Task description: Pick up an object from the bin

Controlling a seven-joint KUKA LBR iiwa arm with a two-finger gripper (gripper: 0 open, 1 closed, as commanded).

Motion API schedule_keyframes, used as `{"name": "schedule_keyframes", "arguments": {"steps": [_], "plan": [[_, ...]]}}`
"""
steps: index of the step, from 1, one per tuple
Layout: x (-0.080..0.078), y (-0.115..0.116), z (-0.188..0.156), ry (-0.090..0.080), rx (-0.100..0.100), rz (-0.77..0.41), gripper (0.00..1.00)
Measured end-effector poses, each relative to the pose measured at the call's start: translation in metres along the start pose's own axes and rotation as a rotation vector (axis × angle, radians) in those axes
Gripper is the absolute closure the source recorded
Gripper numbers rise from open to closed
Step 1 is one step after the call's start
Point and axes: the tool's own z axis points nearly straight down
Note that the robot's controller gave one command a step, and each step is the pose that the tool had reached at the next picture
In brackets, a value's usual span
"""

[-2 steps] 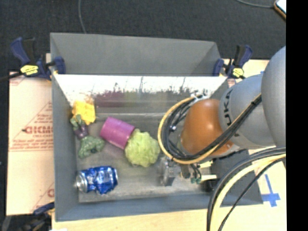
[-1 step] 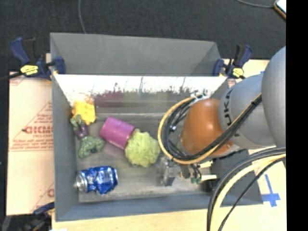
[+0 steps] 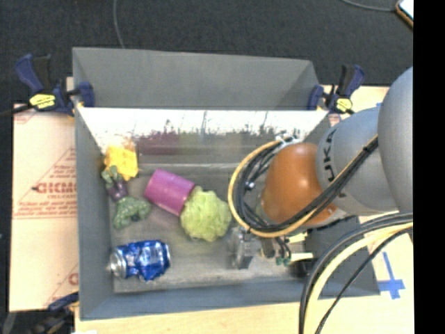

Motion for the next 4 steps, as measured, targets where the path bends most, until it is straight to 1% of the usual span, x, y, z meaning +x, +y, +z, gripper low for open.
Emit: {"name": "schedule_keyframes", "arguments": {"steps": [1,2,3,4], "plan": [[0.005,0.004,-0.017,0.01,0.001,0.014,1.0],[-0.002,0.001,-0.05,-0.001,0.001,-0.102,1.0],[0.002,0.002,-0.044,0.001,0.0,-0.101,1.0],[-0.004,-0.012,-0.035,-0.002,0.001,0.006,1.0]]}}
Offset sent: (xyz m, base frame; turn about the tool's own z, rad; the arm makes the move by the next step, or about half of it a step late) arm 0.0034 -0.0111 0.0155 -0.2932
